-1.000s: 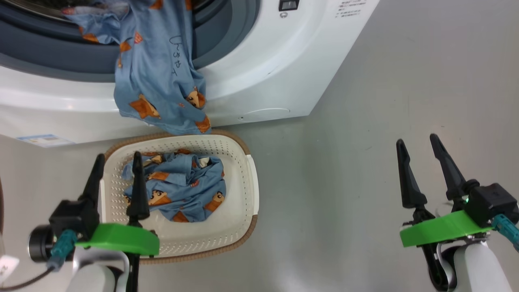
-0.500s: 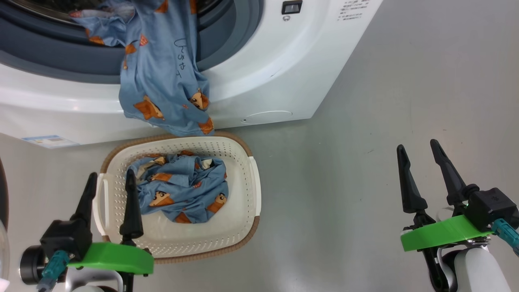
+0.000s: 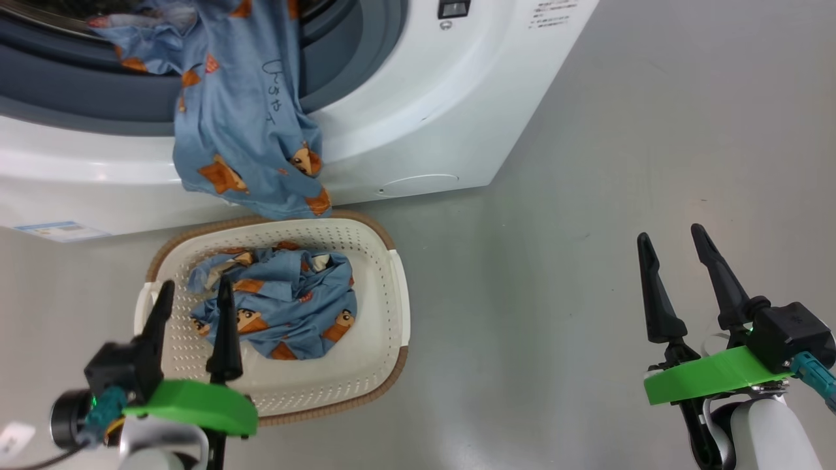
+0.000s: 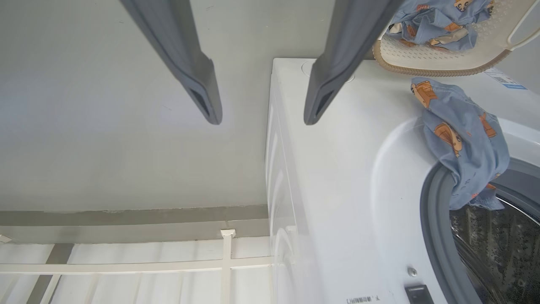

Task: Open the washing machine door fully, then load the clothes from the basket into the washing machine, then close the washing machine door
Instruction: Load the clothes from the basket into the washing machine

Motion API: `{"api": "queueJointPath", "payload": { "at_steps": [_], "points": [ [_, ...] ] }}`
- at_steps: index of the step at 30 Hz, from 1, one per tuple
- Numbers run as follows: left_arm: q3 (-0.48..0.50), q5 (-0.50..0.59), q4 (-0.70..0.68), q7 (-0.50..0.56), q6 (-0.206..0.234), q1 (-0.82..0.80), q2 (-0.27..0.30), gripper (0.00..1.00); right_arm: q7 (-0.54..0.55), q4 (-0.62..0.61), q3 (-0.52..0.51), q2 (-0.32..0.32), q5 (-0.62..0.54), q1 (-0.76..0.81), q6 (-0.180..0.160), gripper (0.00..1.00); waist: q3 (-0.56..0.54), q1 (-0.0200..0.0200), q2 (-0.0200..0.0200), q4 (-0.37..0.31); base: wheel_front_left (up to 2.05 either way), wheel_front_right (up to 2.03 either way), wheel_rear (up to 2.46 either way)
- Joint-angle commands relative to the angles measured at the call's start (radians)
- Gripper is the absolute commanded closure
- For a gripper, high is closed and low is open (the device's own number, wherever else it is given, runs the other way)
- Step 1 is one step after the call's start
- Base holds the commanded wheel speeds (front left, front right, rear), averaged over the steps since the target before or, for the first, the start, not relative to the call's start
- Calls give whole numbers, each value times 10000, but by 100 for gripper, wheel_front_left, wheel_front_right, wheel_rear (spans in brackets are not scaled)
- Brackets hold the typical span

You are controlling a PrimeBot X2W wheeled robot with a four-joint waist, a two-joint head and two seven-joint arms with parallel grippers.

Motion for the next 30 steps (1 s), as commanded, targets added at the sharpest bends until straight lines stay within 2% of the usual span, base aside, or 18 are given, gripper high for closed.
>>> {"api": "queueJointPath", "payload": {
  "at_steps": [1, 8, 18, 30],
  "points": [
    [281, -27, -11, -9, -65, -441, 113, 0, -48, -281, 300, -30, 23, 91, 16, 0, 32, 0, -1, -56, 0, 0, 0],
    [62, -88, 1178, -13, -399, -1471, -31, 0, -48, -301, 272, -30, -4, 37, 16, 0, 118, 0, -1, -306, 0, 0, 0],
    [322, -495, 3458, -463, -872, -3293, -204, 0, -48, -355, 335, -29, 87, -1, 16, 0, 339, 0, -1, -866, 0, 0, 0],
    [673, -857, 5974, -1054, -1356, -4857, -137, 0, -48, -439, 332, -29, 166, -81, 16, 0, 713, 0, -1, -1479, 0, 0, 0]
  ]
}}
